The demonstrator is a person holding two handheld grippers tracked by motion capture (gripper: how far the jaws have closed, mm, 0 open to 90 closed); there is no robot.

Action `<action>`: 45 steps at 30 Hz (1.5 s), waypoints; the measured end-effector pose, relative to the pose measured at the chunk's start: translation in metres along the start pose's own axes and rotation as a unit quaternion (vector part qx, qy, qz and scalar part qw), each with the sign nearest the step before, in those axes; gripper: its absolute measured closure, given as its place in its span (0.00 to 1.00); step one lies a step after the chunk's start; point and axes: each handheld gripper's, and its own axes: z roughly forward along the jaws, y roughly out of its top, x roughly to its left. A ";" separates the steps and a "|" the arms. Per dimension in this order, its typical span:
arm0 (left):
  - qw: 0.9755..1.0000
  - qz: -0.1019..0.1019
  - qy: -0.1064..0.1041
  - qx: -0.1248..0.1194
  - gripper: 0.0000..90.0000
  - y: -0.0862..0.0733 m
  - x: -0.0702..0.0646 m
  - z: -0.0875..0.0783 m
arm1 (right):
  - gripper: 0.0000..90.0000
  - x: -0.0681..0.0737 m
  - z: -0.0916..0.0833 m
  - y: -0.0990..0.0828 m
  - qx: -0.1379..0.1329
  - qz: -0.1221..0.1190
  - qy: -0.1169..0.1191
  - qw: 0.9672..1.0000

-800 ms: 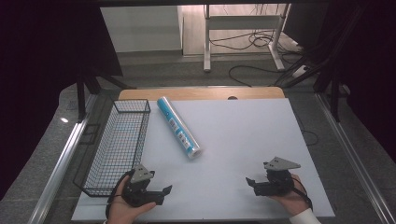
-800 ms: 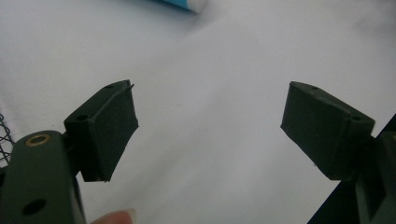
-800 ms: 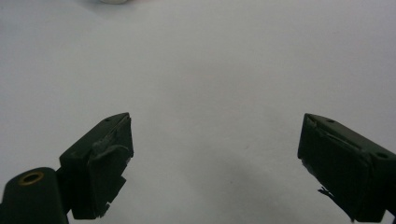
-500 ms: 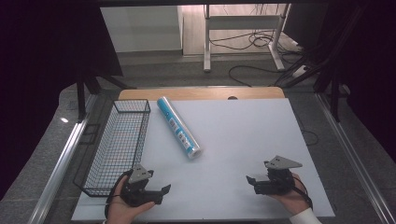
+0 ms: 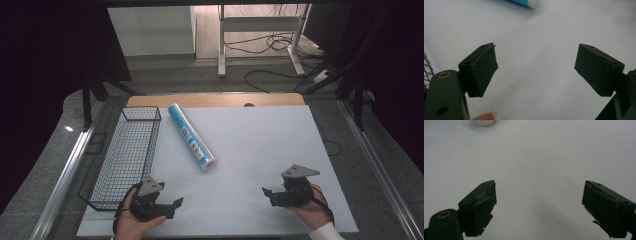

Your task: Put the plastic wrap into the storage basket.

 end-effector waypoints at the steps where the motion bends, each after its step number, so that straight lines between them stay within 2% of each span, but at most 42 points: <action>1: 1.000 0.002 0.001 -0.001 0.20 0.000 -0.001 0.000 | 0.14 0.001 0.001 0.004 0.001 0.003 0.000 1.000; 4: 1.000 0.007 0.000 0.000 0.20 0.000 -0.001 0.000 | 0.16 0.001 0.003 0.011 0.005 0.012 -0.003 1.000; 10: 1.000 0.007 -0.007 -0.006 0.20 0.002 -0.001 -0.002 | 0.18 0.002 0.010 0.033 -0.001 0.027 0.021 0.999; 13: 1.000 0.013 -0.006 -0.006 0.20 0.002 -0.003 -0.002 | 0.18 0.005 0.012 0.043 -0.003 0.022 0.022 1.000; 15: 1.000 0.020 -0.007 -0.005 0.20 0.001 -0.005 -0.002 | 0.19 0.009 0.016 0.059 0.003 0.016 0.028 0.999; 17: 1.000 0.023 -0.006 -0.003 0.20 0.001 -0.006 -0.002 | 0.20 0.010 0.018 0.064 0.006 0.014 0.030 0.999; 18: 1.000 0.023 -0.006 -0.003 0.20 0.001 -0.006 -0.003 | 0.21 0.013 0.024 0.074 0.013 0.012 0.036 0.999; 19: 1.000 0.023 -0.006 -0.003 0.20 0.001 -0.006 -0.003 | 0.21 0.013 0.024 0.074 0.013 0.012 0.036 0.999; 22: 1.000 0.019 -0.004 -0.004 0.20 0.001 -0.004 -0.003 | 0.22 0.017 0.040 0.092 0.025 0.006 0.047 0.999; 25: 1.000 0.018 -0.001 -0.003 0.20 0.001 -0.004 -0.003 | 0.22 0.019 0.047 0.100 0.028 0.006 0.052 0.998; 26: 1.000 0.017 -0.001 -0.003 0.20 0.001 -0.004 -0.003 | 0.23 0.023 0.054 0.110 0.034 0.000 0.057 0.998; 31: 1.000 0.018 0.000 -0.001 0.20 0.000 -0.004 -0.002 | 0.23 0.027 0.066 0.124 0.040 -0.004 0.062 0.997; 32: 1.000 0.018 0.000 0.000 0.20 0.000 -0.004 -0.002 | 0.23 0.029 0.074 0.131 0.044 0.000 0.070 0.997; 33: 1.000 0.018 0.001 0.001 0.20 0.000 -0.004 -0.001 | 0.23 0.029 0.074 0.131 0.044 0.000 0.070 0.997; 36: 1.000 0.022 0.004 0.005 0.20 -0.001 -0.004 -0.001 | 0.23 0.032 0.088 0.143 0.053 0.007 0.081 0.995; 43: 1.000 0.023 0.004 0.006 0.20 -0.001 -0.004 -0.001 | 0.23 0.040 0.111 0.159 0.070 0.001 0.088 0.994; 45: 1.000 0.023 0.003 0.006 0.20 -0.002 -0.004 0.000 | 0.23 0.045 0.122 0.166 0.077 -0.002 0.090 0.993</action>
